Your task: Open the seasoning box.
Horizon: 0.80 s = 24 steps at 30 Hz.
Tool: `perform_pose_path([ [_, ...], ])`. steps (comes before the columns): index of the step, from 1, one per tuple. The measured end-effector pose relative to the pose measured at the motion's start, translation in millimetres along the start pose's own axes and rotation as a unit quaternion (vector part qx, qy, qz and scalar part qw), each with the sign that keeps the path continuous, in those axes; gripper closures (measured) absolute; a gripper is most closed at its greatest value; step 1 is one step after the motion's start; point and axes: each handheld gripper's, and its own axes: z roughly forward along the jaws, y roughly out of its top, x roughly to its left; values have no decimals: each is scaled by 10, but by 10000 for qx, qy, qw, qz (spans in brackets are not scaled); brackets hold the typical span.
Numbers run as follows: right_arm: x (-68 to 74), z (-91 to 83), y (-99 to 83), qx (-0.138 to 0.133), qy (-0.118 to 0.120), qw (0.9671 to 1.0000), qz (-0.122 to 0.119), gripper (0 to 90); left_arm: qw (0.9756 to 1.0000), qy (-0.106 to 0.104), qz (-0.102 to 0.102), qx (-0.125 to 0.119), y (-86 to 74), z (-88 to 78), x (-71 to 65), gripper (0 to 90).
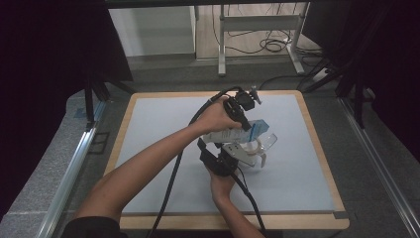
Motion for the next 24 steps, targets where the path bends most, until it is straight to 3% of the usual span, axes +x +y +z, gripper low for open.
perform_pose_path([
  [24,1,4,22,-46,-20,10000,25,433,10000,13,32,-3,17,-13,-12,900],
])
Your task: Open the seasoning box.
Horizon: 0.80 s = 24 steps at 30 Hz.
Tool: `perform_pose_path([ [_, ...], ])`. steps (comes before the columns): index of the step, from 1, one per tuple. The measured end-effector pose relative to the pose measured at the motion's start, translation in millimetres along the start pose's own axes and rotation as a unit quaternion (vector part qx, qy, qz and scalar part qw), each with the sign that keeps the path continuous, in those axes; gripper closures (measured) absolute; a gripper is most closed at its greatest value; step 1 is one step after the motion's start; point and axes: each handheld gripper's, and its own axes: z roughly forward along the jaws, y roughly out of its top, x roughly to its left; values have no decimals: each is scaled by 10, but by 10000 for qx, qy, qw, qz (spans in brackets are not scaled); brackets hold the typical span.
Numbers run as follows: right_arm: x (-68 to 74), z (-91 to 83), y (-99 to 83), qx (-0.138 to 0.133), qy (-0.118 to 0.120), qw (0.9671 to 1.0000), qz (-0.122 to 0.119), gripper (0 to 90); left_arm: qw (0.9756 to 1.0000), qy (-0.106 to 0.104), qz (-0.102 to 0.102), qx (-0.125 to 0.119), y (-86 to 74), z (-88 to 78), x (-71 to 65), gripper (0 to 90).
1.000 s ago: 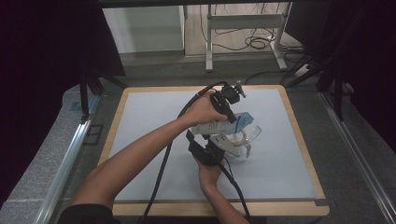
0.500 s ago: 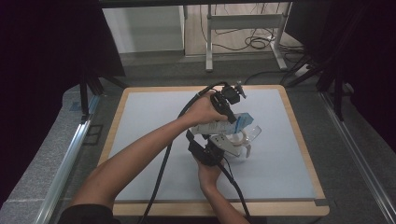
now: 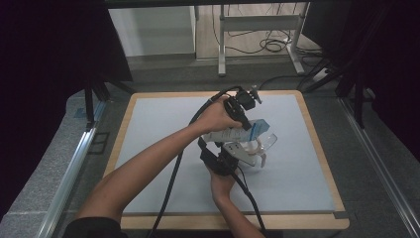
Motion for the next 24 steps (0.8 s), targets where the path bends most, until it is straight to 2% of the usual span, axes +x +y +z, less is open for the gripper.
perform_pose_path([
  [24,-3,24,1,8,-21,10000,-33,438,9999,30,26,104,22,33,1,900],
])
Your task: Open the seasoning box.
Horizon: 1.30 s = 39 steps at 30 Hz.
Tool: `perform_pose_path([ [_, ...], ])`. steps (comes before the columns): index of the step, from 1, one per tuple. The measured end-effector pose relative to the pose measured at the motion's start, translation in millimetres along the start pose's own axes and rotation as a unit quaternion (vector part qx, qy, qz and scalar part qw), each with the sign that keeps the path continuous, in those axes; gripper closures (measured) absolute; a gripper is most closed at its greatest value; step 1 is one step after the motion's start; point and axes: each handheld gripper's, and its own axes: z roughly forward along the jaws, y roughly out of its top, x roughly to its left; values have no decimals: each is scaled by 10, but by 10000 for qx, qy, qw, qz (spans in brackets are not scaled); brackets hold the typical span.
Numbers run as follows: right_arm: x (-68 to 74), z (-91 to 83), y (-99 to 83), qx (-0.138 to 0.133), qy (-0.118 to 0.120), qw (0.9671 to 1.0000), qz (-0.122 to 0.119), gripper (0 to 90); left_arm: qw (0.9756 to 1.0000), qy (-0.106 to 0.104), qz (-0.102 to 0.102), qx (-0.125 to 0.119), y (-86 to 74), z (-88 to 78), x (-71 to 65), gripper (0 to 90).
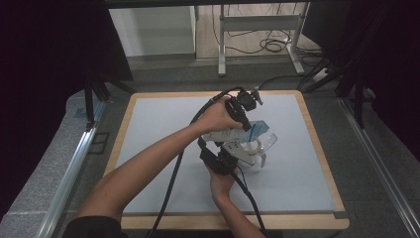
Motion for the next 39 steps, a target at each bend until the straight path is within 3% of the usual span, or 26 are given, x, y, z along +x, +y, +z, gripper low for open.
perform_pose_path([
  [39,2,11,13,-17,-24,10000,-63,439,10000,19,11,13,9,-9,-7,900],
])
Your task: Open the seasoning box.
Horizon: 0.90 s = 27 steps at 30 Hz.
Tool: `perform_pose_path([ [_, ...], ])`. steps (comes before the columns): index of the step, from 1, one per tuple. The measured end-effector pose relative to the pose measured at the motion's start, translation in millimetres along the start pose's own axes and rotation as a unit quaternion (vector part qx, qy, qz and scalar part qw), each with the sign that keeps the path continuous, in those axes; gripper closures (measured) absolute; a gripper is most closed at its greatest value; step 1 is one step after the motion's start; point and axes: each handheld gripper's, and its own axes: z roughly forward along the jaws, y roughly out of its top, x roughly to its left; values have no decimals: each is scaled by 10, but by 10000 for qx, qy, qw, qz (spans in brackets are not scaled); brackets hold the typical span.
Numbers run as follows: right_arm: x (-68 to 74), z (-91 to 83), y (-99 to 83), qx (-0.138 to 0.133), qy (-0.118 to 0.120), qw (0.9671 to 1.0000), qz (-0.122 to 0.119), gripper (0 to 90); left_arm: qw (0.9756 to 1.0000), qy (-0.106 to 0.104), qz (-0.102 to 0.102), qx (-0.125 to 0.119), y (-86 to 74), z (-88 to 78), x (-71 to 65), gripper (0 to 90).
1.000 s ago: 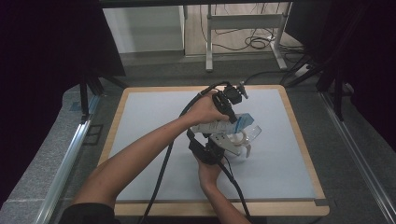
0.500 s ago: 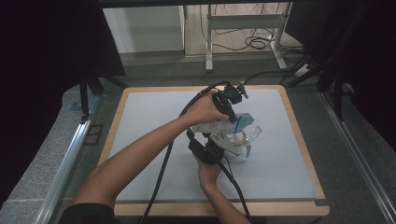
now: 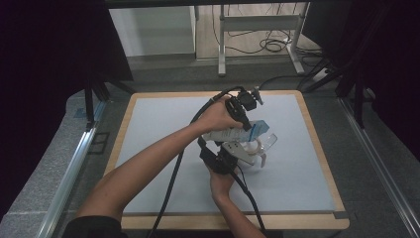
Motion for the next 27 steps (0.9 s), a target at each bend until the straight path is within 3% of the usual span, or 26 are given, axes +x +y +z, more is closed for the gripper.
perform_pose_path([
  [27,-4,1,11,-54,-20,10000,51,440,10000,8,23,6,18,-1,-16,900],
])
